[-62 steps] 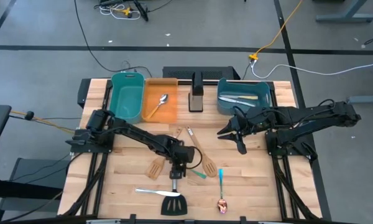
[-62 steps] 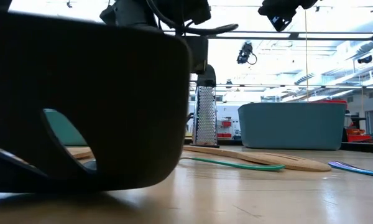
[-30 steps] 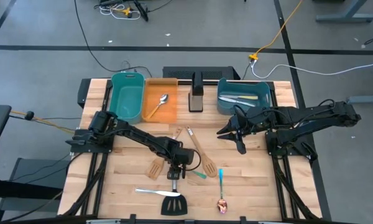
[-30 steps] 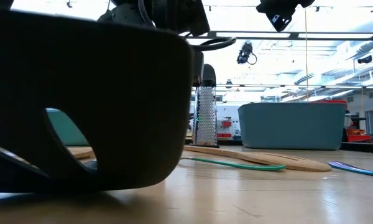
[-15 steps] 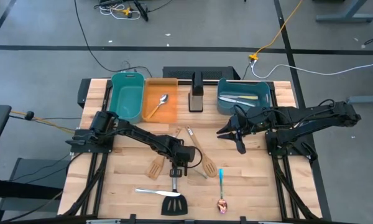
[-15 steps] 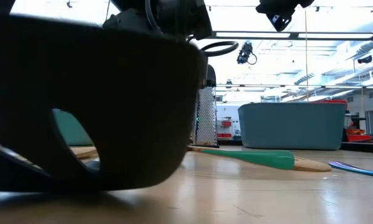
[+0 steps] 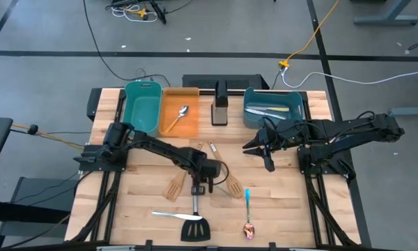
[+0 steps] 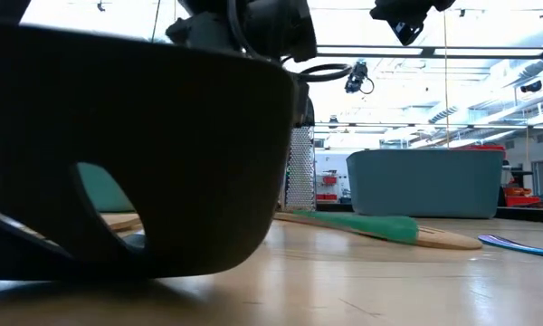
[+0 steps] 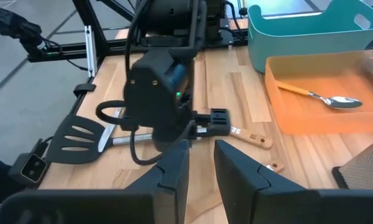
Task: Pick & Place Kitchen Items
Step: Put the green spoon into the orange bin
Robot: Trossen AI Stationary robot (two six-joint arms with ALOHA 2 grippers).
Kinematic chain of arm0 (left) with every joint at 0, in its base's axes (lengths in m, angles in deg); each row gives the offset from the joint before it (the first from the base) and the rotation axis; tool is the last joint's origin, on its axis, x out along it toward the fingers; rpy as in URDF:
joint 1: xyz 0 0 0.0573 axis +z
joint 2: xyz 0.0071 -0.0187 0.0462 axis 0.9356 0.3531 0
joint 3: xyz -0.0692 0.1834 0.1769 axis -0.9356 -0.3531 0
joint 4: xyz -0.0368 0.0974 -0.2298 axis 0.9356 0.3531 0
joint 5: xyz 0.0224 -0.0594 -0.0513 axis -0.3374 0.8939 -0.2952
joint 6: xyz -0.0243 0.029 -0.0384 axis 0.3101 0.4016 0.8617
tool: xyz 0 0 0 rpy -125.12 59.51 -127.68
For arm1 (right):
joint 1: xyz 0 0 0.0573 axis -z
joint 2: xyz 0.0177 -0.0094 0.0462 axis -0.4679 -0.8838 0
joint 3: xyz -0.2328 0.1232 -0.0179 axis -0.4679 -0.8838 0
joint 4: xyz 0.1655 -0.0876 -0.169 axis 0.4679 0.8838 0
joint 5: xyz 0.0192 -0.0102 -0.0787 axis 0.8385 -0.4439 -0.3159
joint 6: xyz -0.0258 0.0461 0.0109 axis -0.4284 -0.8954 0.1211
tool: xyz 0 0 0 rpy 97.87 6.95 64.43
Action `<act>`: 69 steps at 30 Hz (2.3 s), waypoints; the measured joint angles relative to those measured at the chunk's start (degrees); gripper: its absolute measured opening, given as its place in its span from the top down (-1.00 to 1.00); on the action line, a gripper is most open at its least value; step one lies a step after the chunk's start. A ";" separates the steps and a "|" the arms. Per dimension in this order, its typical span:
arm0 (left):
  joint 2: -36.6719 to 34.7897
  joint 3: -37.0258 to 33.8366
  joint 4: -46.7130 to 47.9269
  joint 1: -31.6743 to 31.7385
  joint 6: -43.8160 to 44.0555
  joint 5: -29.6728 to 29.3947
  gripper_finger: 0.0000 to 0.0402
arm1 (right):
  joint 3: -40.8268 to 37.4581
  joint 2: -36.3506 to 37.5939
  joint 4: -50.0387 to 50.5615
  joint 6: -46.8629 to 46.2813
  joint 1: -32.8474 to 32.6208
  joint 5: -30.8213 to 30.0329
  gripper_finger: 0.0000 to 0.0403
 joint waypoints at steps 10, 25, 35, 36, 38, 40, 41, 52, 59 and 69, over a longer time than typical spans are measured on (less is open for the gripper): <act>-0.24 6.50 9.98 3.56 -7.35 -1.72 0.90 | 0.00 0.00 -0.11 0.28 0.00 -2.11 0.57; -0.33 15.56 34.27 6.86 -16.90 -8.18 0.90 | 0.00 0.00 -0.25 0.13 0.00 -4.62 0.57; -2.23 17.38 44.70 13.75 -24.52 -12.43 0.90 | 0.00 0.00 -0.54 -4.22 0.00 -8.53 0.57; -2.75 17.38 45.04 14.60 -25.40 -12.79 0.90 | 0.00 0.00 -0.58 -4.98 0.00 -8.93 0.57; -4.56 17.38 45.19 16.58 -26.82 -12.91 0.90 | 0.00 0.00 -1.08 -6.19 -0.01 -9.03 0.57; -6.66 17.41 45.37 18.54 -28.74 -13.41 0.90 | -0.02 0.00 -1.80 -7.07 0.00 -9.63 0.57; -7.60 17.41 45.78 19.46 -29.94 -14.41 0.90 | -0.02 0.00 -2.14 -7.80 0.00 -10.12 0.57; -14.50 17.43 49.69 31.67 -40.28 -21.49 0.90 | -0.02 0.00 -9.81 -11.07 0.00 -16.47 0.57; -14.71 17.41 46.69 40.78 -42.52 -23.86 0.90 | -0.02 0.00 -13.38 -12.36 0.00 -19.52 0.57; -14.71 17.38 40.75 47.74 -49.75 -21.71 0.90 | -0.02 0.00 -13.88 -12.35 0.00 -19.52 0.57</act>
